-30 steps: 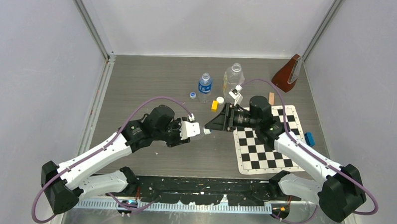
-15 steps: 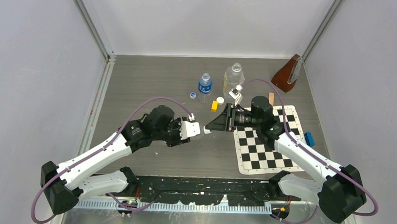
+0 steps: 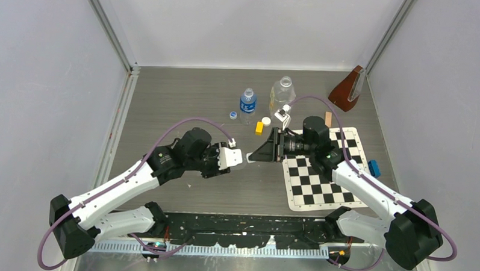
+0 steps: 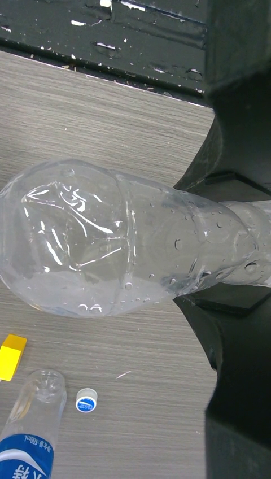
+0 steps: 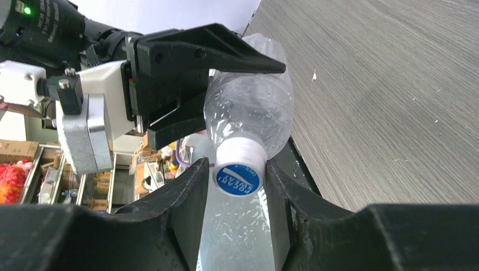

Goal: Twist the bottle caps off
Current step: Unscrew the bottle cap from the plastic bottle.

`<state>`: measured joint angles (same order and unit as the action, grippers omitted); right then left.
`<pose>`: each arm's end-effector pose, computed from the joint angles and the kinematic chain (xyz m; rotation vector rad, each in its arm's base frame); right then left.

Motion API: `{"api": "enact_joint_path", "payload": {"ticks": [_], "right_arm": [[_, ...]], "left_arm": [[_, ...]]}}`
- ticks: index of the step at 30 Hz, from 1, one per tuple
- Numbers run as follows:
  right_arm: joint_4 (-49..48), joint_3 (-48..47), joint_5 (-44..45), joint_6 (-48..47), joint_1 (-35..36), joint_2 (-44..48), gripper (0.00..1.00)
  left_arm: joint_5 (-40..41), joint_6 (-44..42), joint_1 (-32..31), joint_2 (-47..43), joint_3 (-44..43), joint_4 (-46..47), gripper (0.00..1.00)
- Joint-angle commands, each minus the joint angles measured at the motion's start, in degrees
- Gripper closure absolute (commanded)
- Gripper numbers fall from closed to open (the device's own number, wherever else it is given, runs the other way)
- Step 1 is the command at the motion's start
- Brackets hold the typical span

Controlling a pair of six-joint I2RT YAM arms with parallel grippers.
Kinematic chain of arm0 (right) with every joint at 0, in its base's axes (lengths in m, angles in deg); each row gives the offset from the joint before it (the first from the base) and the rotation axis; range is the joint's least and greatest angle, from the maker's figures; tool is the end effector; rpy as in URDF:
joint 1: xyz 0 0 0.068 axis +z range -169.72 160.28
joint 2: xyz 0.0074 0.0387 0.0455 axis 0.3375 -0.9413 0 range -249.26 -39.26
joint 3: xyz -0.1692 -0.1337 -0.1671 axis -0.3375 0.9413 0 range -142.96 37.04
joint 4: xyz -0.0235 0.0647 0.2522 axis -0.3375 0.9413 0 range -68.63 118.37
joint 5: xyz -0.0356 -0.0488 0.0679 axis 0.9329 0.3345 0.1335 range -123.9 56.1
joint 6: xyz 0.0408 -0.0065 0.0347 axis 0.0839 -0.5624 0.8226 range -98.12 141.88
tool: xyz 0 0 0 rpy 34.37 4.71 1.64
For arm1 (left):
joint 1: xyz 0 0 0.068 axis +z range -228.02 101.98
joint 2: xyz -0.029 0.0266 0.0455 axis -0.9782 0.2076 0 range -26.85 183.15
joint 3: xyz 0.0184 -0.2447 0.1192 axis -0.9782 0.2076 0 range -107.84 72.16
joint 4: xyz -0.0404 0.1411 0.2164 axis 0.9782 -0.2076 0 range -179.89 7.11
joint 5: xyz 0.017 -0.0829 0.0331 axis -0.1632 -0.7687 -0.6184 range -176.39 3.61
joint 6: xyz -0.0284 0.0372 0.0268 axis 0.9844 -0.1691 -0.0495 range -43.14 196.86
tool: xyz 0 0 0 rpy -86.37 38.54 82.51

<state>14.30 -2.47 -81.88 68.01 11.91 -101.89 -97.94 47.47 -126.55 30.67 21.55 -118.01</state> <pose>0.1917 0.1493 0.2798 -0.4155 2.0835 1.6500 0.1334 -0.1616 0.2934 1.5381 1.7365 -0.4027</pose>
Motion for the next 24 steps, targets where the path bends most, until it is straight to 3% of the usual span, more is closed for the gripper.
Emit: {"api": "enact_joint_path", "payload": {"ticks": [1, 3, 9, 14, 18, 24], "right_arm": [[0.99, -1.76, -3.2, -2.56, 0.35, 1.1, 0.51], [1.76, -1.98, -3.16, -3.34, 0.35, 1.11, 0.49], [2.09, -2.36, -2.59, -4.15, 0.35, 0.67, 0.57], [1.74, -3.35, 0.81, -3.91, 0.35, 0.11, 0.46], [1.11, -3.65, 2.37, -3.09, 0.35, -0.22, 0.44], [0.8, -3.49, 2.13, -2.66, 0.35, -0.72, 0.57]], "left_arm": [[0.44, -0.12, -0.07, -0.28, -1.33, 1.81, 1.0], [0.41, -0.14, -0.09, -0.21, -1.25, 1.81, 1.0], [-0.23, -0.22, -0.1, -0.43, -1.26, 1.8, 1.0], [-0.97, -0.32, -0.07, -0.39, -1.25, 1.67, 1.0], [-0.94, -0.24, -0.07, -0.53, -1.25, 1.5, 1.0], [-0.78, -0.23, -0.07, -0.55, -1.07, 1.53, 1.0]]}}
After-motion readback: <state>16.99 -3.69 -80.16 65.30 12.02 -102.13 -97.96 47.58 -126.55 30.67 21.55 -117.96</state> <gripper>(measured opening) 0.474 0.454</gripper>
